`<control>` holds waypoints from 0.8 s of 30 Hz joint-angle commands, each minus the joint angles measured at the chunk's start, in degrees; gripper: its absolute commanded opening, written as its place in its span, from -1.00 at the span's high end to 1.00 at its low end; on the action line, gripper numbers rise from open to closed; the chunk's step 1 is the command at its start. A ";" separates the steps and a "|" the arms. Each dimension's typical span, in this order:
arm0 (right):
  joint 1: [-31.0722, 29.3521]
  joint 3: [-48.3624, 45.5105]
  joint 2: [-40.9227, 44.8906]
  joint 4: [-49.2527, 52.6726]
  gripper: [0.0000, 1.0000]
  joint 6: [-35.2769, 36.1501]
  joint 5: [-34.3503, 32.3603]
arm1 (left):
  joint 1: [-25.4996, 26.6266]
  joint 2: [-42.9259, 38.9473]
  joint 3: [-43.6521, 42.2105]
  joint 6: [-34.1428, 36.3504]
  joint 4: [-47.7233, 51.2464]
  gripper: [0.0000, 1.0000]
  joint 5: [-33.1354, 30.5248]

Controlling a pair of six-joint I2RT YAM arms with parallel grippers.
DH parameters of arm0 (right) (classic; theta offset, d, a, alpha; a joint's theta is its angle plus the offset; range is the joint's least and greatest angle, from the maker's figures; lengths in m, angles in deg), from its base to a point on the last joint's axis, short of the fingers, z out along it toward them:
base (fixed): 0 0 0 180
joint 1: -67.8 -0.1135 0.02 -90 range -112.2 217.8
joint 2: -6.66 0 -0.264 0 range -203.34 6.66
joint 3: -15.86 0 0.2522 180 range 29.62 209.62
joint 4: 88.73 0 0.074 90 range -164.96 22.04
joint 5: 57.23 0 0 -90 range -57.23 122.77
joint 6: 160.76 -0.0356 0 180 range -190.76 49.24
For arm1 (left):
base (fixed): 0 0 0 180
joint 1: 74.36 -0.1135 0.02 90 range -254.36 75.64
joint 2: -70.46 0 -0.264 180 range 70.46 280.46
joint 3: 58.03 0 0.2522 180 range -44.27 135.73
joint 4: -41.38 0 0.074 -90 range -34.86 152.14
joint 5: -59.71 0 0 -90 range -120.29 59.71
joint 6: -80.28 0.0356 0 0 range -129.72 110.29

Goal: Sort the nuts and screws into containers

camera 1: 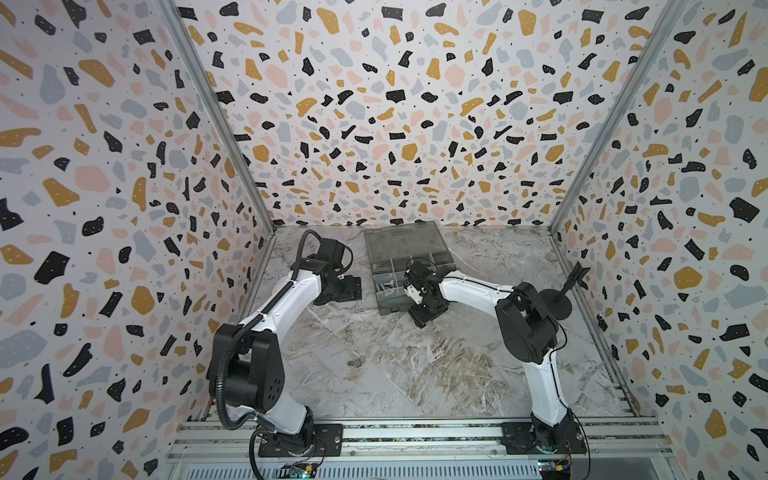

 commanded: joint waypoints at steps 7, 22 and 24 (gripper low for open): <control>0.35 2.10 -1.78 -4.48 -0.36 3.21 -3.93 | -0.31 -1.00 0.17 0.53 0.24 -0.80 1.50; 0.36 3.85 -4.13 -2.70 0.14 3.43 0.07 | -0.28 -1.20 -0.63 0.22 -0.57 -0.78 3.68; 0.36 4.40 -4.82 -2.12 0.18 3.13 0.47 | -0.29 -1.06 -0.51 0.17 -0.64 -0.78 3.97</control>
